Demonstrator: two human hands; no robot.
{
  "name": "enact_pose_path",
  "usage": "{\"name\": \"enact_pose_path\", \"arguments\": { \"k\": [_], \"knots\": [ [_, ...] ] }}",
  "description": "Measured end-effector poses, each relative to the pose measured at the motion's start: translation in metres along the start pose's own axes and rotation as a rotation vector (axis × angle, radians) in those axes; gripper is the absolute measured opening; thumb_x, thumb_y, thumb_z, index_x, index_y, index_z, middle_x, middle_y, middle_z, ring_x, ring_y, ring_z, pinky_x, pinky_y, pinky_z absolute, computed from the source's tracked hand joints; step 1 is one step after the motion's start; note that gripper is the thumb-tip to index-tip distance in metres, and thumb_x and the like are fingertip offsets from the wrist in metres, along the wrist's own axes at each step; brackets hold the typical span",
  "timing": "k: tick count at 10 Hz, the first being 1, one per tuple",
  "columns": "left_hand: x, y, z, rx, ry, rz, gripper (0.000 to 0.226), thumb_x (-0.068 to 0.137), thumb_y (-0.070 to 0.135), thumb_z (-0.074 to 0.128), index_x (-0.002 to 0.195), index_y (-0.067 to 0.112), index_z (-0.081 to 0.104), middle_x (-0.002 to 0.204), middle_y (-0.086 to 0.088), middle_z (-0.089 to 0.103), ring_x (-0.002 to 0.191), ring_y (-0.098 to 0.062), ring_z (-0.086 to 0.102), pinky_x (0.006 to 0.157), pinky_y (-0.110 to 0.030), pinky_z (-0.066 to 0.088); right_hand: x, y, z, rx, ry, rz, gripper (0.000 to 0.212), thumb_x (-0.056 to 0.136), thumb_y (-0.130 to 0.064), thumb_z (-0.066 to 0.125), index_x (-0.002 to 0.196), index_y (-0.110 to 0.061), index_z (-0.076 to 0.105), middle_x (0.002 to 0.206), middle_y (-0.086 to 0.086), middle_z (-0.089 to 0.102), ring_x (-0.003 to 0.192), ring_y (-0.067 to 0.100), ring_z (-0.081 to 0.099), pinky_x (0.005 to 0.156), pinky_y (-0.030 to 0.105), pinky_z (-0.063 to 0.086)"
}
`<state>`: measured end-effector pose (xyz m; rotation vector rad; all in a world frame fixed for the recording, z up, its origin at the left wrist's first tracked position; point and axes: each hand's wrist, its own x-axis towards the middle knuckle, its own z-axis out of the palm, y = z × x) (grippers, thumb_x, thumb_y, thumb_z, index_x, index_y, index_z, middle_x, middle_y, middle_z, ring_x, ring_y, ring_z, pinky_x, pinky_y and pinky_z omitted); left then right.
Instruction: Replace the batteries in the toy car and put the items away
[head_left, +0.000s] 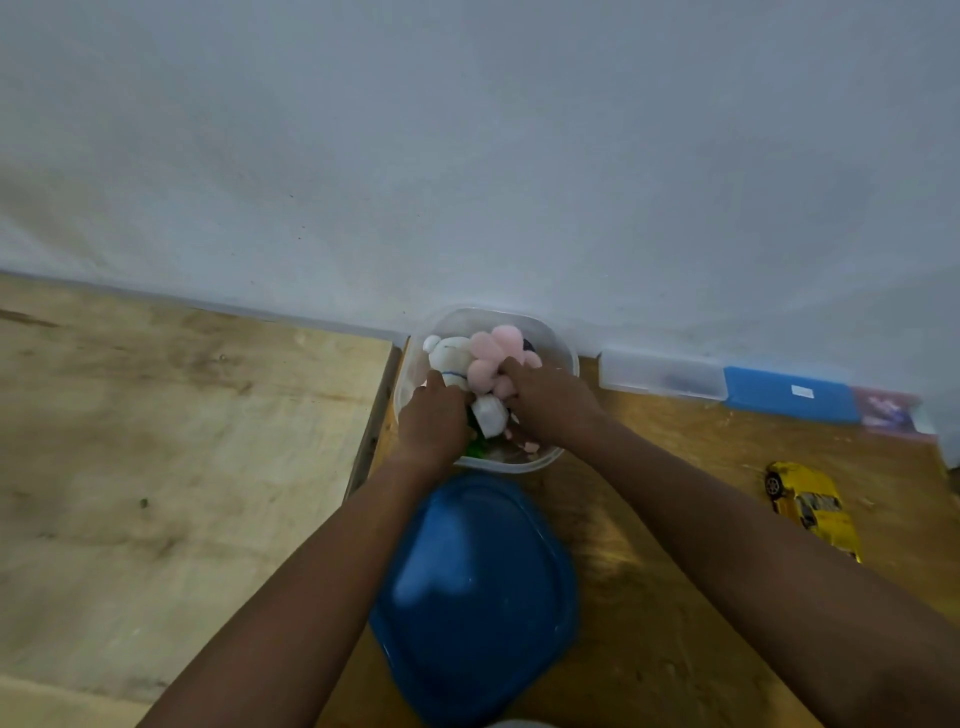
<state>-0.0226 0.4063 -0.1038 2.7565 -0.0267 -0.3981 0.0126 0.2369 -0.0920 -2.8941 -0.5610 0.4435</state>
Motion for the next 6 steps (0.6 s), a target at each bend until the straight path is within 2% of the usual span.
{"name": "enact_pose_path", "arguments": {
  "k": [1, 2, 3, 4, 5, 6],
  "knots": [
    [-0.006, 0.002, -0.009, -0.065, 0.024, 0.042, 0.037, 0.079, 0.04, 0.071, 0.111, 0.021, 0.07, 0.113, -0.01, 0.055, 0.094, -0.03, 0.06, 0.078, -0.042, 0.055, 0.001, -0.004, 0.002, -0.039, 0.19, 0.05, 0.062, 0.084, -0.047, 0.063, 0.132, -0.02, 0.036, 0.113, 0.009, 0.062, 0.093, 0.026, 0.062, 0.071, 0.039, 0.056],
    [-0.013, 0.001, -0.014, -0.127, 0.08, 0.078, 0.03, 0.076, 0.038, 0.069, 0.099, 0.019, 0.072, 0.096, -0.002, 0.057, 0.081, -0.022, 0.059, 0.069, -0.038, 0.056, 0.004, -0.004, 0.0, -0.031, 0.289, -0.007, 0.067, 0.088, -0.045, 0.059, 0.144, -0.021, 0.032, 0.144, 0.01, 0.046, 0.122, 0.031, 0.05, 0.091, 0.045, 0.05],
    [-0.02, 0.002, -0.015, -0.089, 0.059, 0.098, 0.03, 0.075, 0.039, 0.059, 0.094, 0.021, 0.073, 0.093, -0.002, 0.066, 0.081, -0.024, 0.064, 0.067, -0.039, 0.057, 0.002, -0.002, 0.006, -0.079, -0.025, -0.047, 0.078, 0.095, -0.037, 0.054, 0.156, -0.023, 0.007, 0.163, 0.009, 0.013, 0.147, 0.034, 0.02, 0.112, 0.055, 0.03],
    [-0.022, 0.005, -0.015, -0.15, 0.047, 0.123, 0.04, 0.075, 0.038, 0.057, 0.103, 0.017, 0.075, 0.099, -0.009, 0.07, 0.087, -0.028, 0.065, 0.075, -0.041, 0.058, -0.001, -0.001, 0.01, -0.108, -0.066, -0.026, 0.085, 0.093, -0.038, 0.059, 0.156, -0.023, 0.004, 0.164, 0.009, 0.008, 0.149, 0.034, 0.013, 0.116, 0.056, 0.021],
    [-0.029, 0.009, -0.02, -0.201, 0.118, 0.118, 0.038, 0.078, 0.033, 0.067, 0.112, 0.017, 0.073, 0.109, -0.009, 0.069, 0.095, -0.028, 0.065, 0.078, -0.039, 0.057, -0.013, -0.007, -0.001, 0.022, 0.07, -0.013, 0.068, 0.096, -0.037, 0.054, 0.153, -0.022, 0.022, 0.16, 0.009, 0.024, 0.144, 0.031, 0.027, 0.116, 0.05, 0.026],
    [-0.043, 0.008, -0.014, -0.177, 0.333, 0.082, 0.048, 0.08, 0.033, 0.073, 0.124, 0.018, 0.067, 0.124, -0.009, 0.064, 0.107, -0.028, 0.061, 0.085, -0.038, 0.054, -0.041, -0.007, 0.005, 0.226, 0.407, 0.064, 0.045, 0.099, -0.035, 0.045, 0.143, -0.022, 0.045, 0.149, 0.005, 0.044, 0.134, 0.025, 0.042, 0.108, 0.043, 0.039]
  ]
}}
